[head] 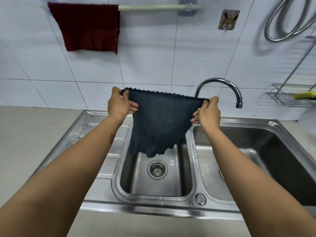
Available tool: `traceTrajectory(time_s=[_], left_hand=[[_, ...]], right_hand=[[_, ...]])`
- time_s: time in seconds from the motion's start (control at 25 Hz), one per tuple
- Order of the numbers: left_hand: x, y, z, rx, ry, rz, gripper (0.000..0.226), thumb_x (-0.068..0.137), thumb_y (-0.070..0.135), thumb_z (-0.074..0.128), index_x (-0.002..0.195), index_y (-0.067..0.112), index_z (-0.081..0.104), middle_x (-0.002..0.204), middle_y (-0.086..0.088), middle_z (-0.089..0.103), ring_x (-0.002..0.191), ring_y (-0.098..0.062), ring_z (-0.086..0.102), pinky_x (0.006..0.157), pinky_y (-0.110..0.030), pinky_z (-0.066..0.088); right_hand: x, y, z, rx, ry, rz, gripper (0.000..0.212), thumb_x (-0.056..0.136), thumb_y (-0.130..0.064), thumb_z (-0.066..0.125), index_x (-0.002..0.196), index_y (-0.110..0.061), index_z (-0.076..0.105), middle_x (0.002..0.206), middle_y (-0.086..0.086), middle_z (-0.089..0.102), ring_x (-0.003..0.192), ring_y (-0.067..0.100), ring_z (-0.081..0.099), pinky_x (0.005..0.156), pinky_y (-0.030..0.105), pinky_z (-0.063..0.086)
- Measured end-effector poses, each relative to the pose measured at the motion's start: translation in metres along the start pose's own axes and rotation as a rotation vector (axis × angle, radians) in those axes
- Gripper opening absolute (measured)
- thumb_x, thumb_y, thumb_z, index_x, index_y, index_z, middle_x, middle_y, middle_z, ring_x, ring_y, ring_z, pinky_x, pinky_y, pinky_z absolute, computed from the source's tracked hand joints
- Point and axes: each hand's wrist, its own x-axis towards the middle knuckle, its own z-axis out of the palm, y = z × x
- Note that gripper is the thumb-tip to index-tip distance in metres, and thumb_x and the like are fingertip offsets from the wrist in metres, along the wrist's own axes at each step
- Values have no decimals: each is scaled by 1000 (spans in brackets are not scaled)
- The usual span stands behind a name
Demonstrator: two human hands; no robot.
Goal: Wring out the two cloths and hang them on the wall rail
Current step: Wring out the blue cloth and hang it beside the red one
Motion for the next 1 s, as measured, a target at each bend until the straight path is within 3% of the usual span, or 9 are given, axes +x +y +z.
traceTrajectory(time_s=[0.16,0.32,0.52,0.64,0.72,0.84,1.0], left_hand=[[6,17,-4,-146,-20,-30,16,102,30,33,102,14,32,78,-13,70,67,-29,68,72,-38,57],[23,43,-17,-214,-64,25,17,102,32,34,102,15,36,84,-7,72,81,-23,68,82,-36,54],[54,83,-28,-268,-82,185,14,102,26,37,89,20,38,93,-5,70,90,-16,68,82,-33,51],[76,110,-36,-319,-89,330,20,101,16,42,81,21,42,99,-8,65,92,-17,68,84,-32,54],[95,124,-41,-336,-66,387,20,99,13,45,80,20,46,94,-6,64,93,-18,67,87,-36,54],[119,144,-44,-342,-35,431,19,97,13,49,80,22,51,87,-2,65,90,-16,67,92,-42,53],[153,165,-45,-354,-16,487,17,96,17,50,81,23,52,94,-9,68,98,-20,69,96,-48,50]], right_hand=[[4,-24,6,231,-55,78,16,97,-27,27,82,-27,34,68,14,68,52,31,66,57,45,57],[10,-58,11,345,-46,69,15,99,-27,27,87,-27,37,85,15,72,66,30,69,63,41,57],[27,-109,22,390,56,-56,20,97,-27,31,77,-30,34,87,7,73,74,21,72,68,38,54],[41,-138,33,363,161,-173,19,96,-28,33,77,-31,37,88,0,73,73,13,72,79,44,57],[51,-155,43,345,218,-237,14,95,-30,34,82,-28,40,88,-1,72,77,16,71,82,49,55],[65,-183,57,315,306,-304,10,94,-31,34,87,-27,41,84,-2,71,80,21,69,78,48,54],[89,-219,76,252,416,-400,10,97,-29,35,89,-27,40,72,-7,62,70,17,64,60,35,48]])
